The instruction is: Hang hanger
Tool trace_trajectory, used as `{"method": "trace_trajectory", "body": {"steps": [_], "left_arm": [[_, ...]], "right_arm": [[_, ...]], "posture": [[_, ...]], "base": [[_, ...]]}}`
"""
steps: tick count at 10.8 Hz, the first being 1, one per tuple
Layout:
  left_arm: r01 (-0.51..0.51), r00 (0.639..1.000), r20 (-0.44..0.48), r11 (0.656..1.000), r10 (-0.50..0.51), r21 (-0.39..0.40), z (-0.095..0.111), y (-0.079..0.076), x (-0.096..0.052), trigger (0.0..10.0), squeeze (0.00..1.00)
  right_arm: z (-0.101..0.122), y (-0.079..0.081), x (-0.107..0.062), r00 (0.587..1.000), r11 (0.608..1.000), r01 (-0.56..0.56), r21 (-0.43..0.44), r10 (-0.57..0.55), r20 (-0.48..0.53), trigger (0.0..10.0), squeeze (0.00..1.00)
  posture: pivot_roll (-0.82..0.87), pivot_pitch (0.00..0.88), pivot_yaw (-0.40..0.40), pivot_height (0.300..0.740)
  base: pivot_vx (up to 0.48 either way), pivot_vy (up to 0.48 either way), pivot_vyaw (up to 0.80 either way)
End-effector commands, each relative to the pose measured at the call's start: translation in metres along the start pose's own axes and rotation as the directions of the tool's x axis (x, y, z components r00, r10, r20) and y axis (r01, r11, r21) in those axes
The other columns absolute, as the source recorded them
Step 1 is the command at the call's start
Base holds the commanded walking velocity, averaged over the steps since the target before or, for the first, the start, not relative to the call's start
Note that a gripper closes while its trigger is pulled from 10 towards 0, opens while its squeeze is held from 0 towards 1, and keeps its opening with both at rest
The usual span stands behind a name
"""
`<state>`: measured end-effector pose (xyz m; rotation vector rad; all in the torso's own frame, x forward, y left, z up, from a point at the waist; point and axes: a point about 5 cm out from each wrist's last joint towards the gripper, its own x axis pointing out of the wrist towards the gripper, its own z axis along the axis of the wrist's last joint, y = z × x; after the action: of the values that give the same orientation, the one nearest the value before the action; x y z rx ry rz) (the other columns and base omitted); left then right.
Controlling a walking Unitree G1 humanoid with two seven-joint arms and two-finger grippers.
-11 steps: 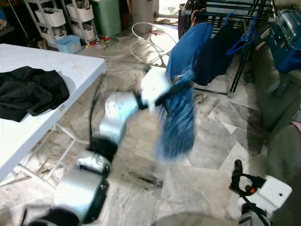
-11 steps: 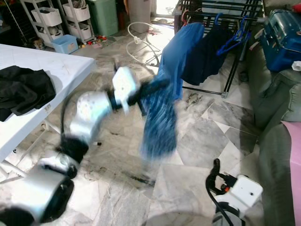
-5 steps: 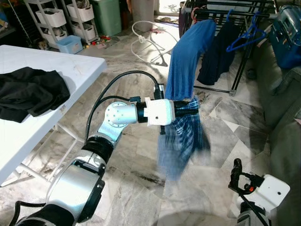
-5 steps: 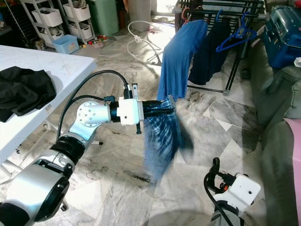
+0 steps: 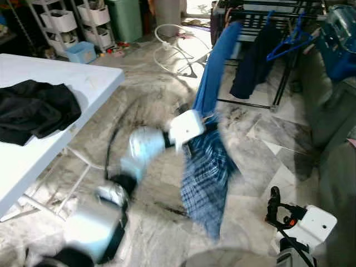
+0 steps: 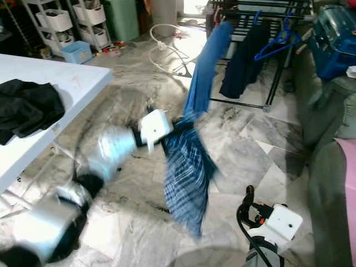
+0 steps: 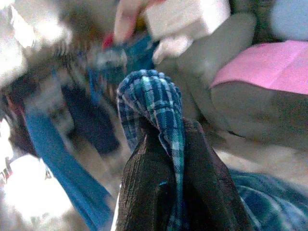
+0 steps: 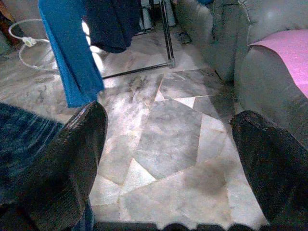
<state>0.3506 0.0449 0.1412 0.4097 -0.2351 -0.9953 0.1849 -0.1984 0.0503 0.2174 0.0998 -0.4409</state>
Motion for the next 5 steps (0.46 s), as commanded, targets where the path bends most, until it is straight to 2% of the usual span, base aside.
{"method": "trace_trajectory", "body": {"steps": [1,2,3,4,5], "left_arm": [[-0.107,0.992,-0.074,0.984,0.097,-0.140,-0.019,-0.004,-0.007,10.0,0.00],[-0.206,0.974,-0.146,0.939,0.171,-0.276,-0.037,-0.017,-0.012,10.0,0.00],[-0.240,0.964,-0.191,0.912,0.184,-0.333,-0.047,-0.027,-0.015,10.0,0.00],[-0.218,0.963,-0.229,0.916,0.146,-0.336,-0.055,-0.041,-0.018,10.0,0.00],[-0.215,0.960,-0.247,0.911,0.131,-0.351,-0.058,-0.047,-0.018,10.0,0.00]], "right_arm": [[-0.004,0.003,-0.003,1.000,0.999,0.020,0.027,-0.019,-0.019,10.0,0.00],[-0.002,0.000,-0.003,1.000,1.000,0.019,0.017,-0.019,-0.016,10.0,0.00],[0.001,-0.001,-0.001,1.000,1.000,0.015,0.007,-0.015,-0.013,10.0,0.00],[0.004,-0.001,0.002,1.000,1.000,0.004,-0.001,-0.004,-0.005,10.0,0.00],[0.007,0.001,0.005,1.000,1.000,-0.001,-0.007,0.001,0.003,10.0,0.00]], "posture": [[-0.08,0.058,0.008,0.740],[-0.09,0.047,-0.009,0.740],[-0.09,0.042,-0.018,0.740],[-0.09,0.034,-0.028,0.740],[-0.09,0.029,-0.029,0.740]], "base": [[0.000,0.000,0.00],[0.000,0.000,0.00],[0.000,0.000,0.00],[0.000,0.000,0.00],[0.000,0.000,0.00]]}}
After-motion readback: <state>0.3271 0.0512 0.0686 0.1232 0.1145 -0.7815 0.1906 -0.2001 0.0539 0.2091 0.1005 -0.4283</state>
